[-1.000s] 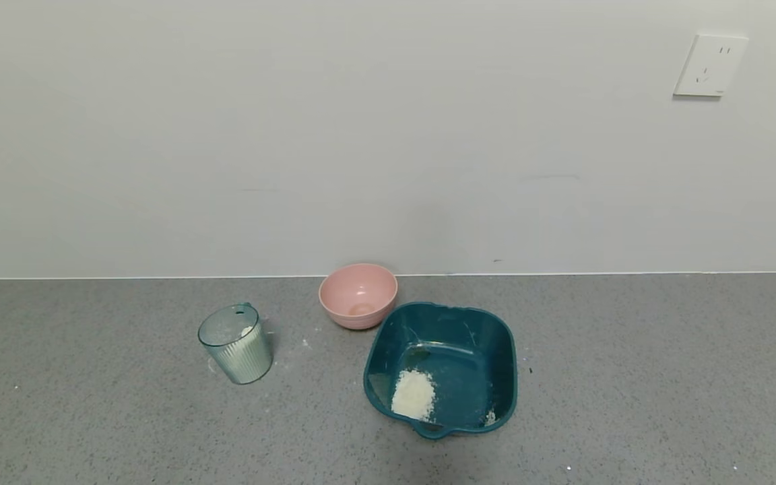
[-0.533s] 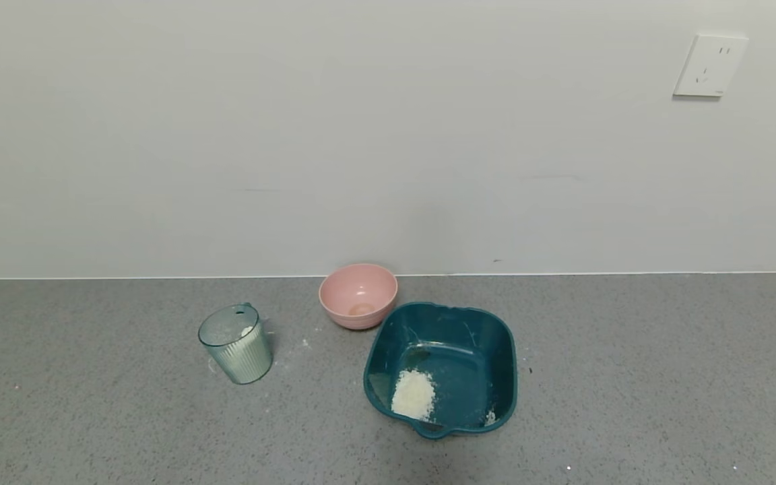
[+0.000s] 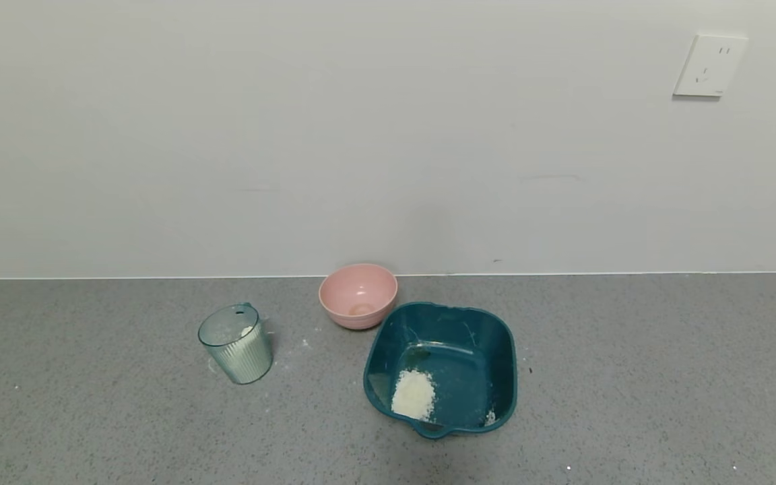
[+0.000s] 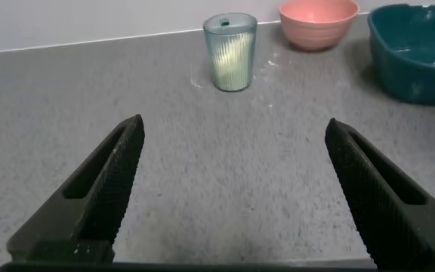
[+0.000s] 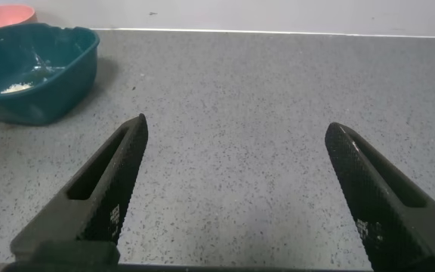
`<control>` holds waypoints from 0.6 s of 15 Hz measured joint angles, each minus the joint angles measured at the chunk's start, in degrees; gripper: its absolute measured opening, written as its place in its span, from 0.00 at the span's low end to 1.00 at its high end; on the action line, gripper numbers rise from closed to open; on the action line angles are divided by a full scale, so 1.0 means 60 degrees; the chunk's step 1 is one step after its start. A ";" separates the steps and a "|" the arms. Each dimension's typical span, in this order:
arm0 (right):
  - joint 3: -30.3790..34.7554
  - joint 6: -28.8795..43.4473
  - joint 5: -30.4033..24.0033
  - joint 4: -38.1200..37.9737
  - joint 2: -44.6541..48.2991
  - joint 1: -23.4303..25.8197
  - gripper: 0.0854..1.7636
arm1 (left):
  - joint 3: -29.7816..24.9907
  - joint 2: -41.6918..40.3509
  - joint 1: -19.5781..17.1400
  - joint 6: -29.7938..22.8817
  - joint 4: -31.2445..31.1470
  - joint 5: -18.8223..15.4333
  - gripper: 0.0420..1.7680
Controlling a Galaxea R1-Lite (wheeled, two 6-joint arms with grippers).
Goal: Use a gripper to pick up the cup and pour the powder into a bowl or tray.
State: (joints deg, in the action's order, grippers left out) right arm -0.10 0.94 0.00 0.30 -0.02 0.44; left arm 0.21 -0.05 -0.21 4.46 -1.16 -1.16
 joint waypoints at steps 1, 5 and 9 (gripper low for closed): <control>0.0000 0.0004 0.0000 0.0000 0.0004 0.0000 0.97 | 0.0002 0.0000 0.0004 -0.0083 0.0116 -0.0026 0.97; 0.0000 0.0004 0.0000 0.0000 0.0000 0.0000 0.97 | -0.0004 0.0000 0.0004 -0.0843 0.0167 0.0102 0.97; 0.0000 0.0008 0.0000 0.0000 0.0000 0.0004 0.97 | -0.0004 0.0000 0.0004 -0.0857 0.0163 0.0120 0.97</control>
